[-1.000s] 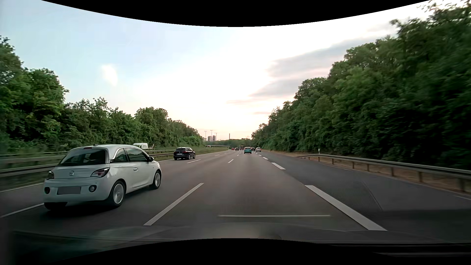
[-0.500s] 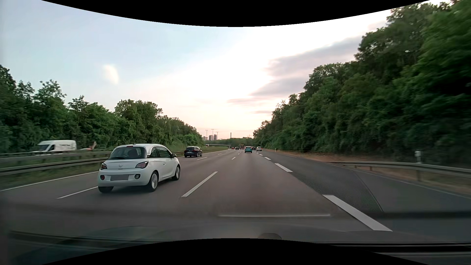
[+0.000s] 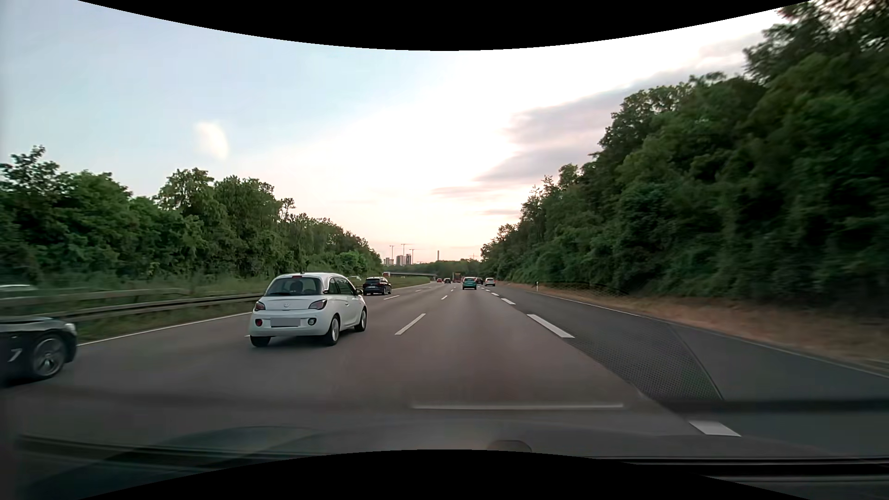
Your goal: Follow the waypoints while adhering to traffic rules and regulations
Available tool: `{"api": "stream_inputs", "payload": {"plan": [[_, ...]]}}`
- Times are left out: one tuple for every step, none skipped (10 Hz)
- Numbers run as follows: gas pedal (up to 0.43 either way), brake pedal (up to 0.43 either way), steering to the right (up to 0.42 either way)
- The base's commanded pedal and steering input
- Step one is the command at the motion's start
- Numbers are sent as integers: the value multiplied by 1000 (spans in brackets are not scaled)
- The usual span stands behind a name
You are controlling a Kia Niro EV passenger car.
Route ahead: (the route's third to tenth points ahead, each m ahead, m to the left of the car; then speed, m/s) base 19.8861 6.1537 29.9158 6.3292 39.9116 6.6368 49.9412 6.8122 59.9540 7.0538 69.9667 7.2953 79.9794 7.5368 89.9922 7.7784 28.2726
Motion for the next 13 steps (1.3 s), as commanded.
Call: {"api": "stream_inputs", "payload": {"plan": [[0,0,-5],[0,0,-5],[0,0,-5],[0,0,-5],[0,0,-5],[0,0,-5],[0,0,-6],[0,0,-5],[0,0,-5],[0,0,-5],[8,0,-5],[8,0,-5],[20,0,-5]]}}
